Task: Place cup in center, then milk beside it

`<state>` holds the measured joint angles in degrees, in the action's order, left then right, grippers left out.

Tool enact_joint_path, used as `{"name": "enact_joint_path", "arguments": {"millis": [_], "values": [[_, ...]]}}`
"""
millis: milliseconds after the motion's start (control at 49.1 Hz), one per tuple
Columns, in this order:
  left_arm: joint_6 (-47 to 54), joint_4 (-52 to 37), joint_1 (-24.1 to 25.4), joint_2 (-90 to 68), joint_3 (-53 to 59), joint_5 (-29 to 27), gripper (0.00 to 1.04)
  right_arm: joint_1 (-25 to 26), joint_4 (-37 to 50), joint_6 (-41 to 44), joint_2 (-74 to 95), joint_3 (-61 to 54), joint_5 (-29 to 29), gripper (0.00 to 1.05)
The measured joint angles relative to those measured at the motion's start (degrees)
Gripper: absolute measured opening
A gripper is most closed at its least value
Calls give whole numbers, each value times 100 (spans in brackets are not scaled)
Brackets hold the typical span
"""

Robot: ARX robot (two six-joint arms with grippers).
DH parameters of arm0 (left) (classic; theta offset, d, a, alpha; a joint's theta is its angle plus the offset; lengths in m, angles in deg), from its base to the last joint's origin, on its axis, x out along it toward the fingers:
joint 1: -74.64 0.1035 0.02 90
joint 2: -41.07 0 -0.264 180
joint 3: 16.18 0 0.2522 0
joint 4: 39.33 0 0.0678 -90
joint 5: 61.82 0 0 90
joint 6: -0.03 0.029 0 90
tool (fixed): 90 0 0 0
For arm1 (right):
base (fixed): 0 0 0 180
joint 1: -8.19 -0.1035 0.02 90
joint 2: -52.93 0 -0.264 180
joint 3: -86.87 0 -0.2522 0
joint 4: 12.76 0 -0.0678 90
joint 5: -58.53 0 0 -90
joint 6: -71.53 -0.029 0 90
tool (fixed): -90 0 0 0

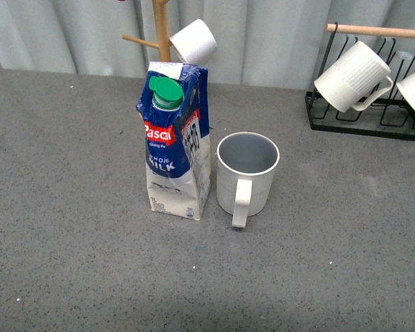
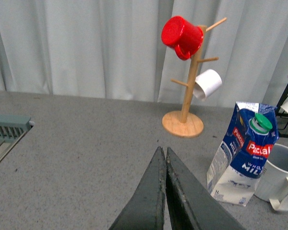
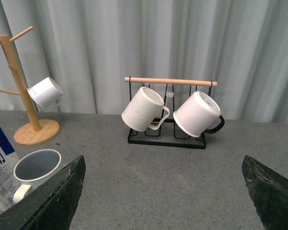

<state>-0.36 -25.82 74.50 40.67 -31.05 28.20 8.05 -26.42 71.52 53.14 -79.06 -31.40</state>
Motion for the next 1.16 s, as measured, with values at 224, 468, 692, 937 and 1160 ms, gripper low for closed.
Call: {"name": "enact_joint_path", "arguments": {"millis": [224,468,692,937,1160], "values": [[-2,17,0,11,0,0,21,0,-2,0,0,0,0,95],[-2,17,0,13,0,0,62,0,0,0,0,0,0,95],[-2,17,0,13,0,0,98,0,0,2,0,0,0,95],[11,17,0,13,0,0,98,0,0,2,0,0,0,95],[11,17,0,17,0,0,98,0,0,0,0,0,0,95]]}}
